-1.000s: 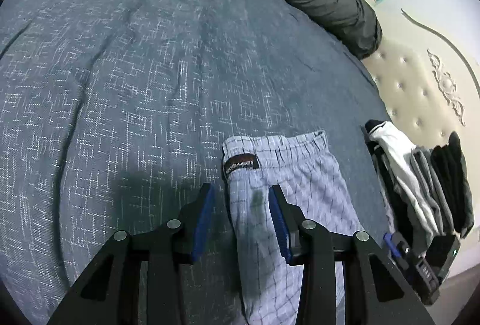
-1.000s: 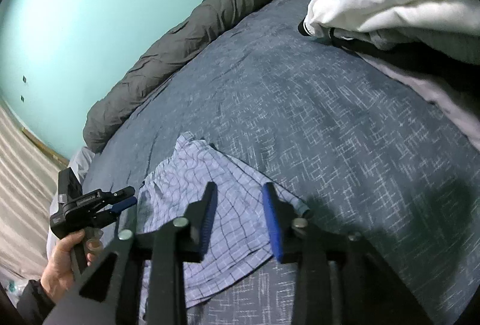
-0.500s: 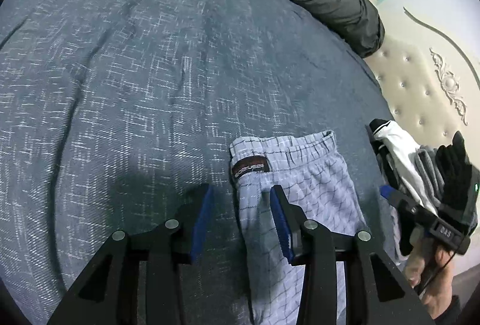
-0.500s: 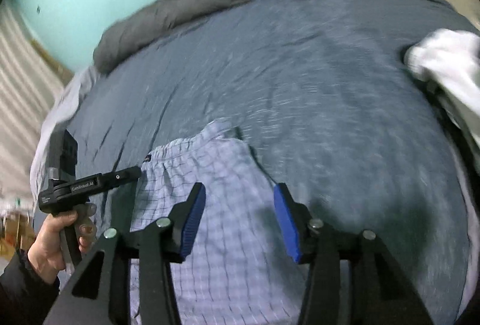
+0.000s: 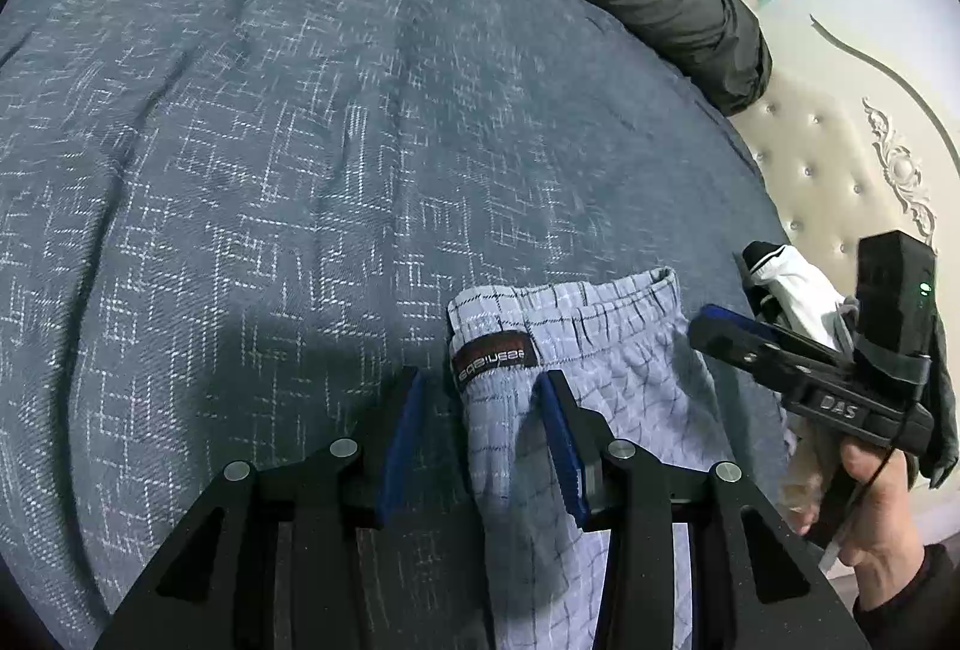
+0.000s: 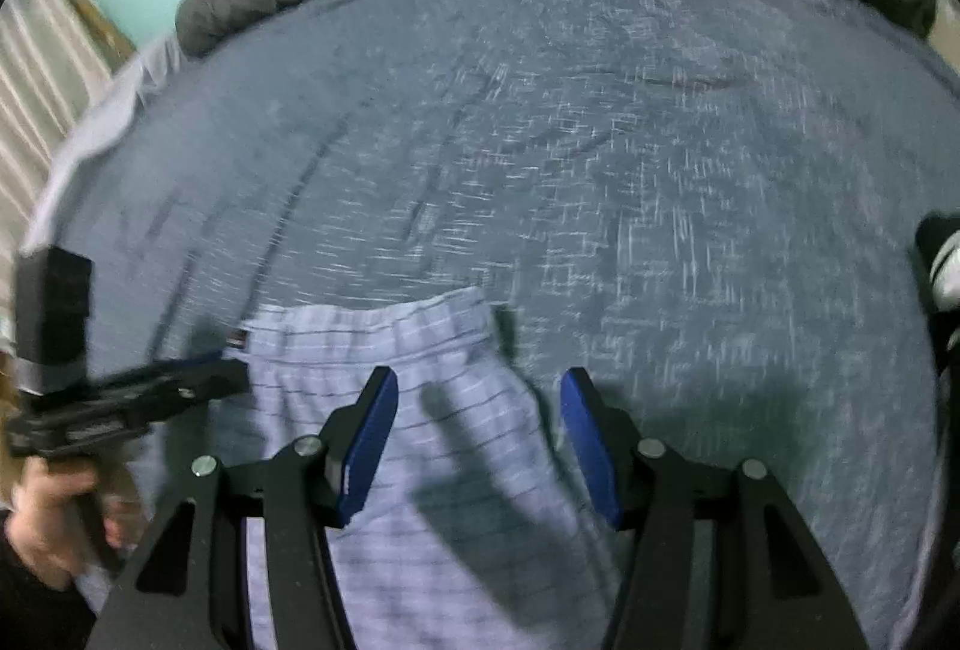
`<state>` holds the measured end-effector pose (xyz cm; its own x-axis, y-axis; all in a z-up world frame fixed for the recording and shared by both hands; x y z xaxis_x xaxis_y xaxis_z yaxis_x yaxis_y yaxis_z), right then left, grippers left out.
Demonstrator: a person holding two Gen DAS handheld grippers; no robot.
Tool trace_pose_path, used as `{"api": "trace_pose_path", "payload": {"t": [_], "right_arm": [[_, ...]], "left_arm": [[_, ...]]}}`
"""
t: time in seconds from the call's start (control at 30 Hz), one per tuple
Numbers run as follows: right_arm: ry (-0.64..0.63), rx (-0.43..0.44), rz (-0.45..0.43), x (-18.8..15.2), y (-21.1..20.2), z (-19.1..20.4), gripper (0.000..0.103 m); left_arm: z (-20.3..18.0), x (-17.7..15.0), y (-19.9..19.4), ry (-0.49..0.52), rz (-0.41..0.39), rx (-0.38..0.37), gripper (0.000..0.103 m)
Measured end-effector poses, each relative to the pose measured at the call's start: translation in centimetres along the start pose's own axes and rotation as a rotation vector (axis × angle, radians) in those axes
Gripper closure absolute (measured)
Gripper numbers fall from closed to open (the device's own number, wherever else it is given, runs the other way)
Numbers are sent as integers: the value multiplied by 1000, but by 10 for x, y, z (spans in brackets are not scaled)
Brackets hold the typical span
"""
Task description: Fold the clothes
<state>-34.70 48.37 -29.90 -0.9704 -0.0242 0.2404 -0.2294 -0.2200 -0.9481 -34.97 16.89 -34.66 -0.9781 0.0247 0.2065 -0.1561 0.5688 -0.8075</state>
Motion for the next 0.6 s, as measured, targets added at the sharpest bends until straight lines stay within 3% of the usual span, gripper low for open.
{"api": "trace_pose_path", "payload": {"t": [0.3,0.4,0.5,0.6], "right_arm": [[-44,-20,34,11,22,3,47],[-67,-11,40,12,28,7,61],[-75,4,30,12,31,8,72],[-75,22,5,13,29,8,89]], "left_arm": [[-3,3,5,37,-9,10,61],[-5,3,7,55,-6,8,75],[-7,3,8,70,-9,12,79],[-8,3,5,86,-20,10,85]]}}
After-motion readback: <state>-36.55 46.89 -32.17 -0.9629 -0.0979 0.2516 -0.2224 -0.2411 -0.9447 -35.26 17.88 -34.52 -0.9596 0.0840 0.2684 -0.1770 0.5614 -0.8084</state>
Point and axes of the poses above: each gripper's, at about its wrist camera, not at the fingertips, and y roughly the way its jaws point, z to its left, x to its top, the point moved 2 cm from there along y, roughly the way its jaws point, and after that the axes turned 13 degrees about z, right-handed, at the moved point
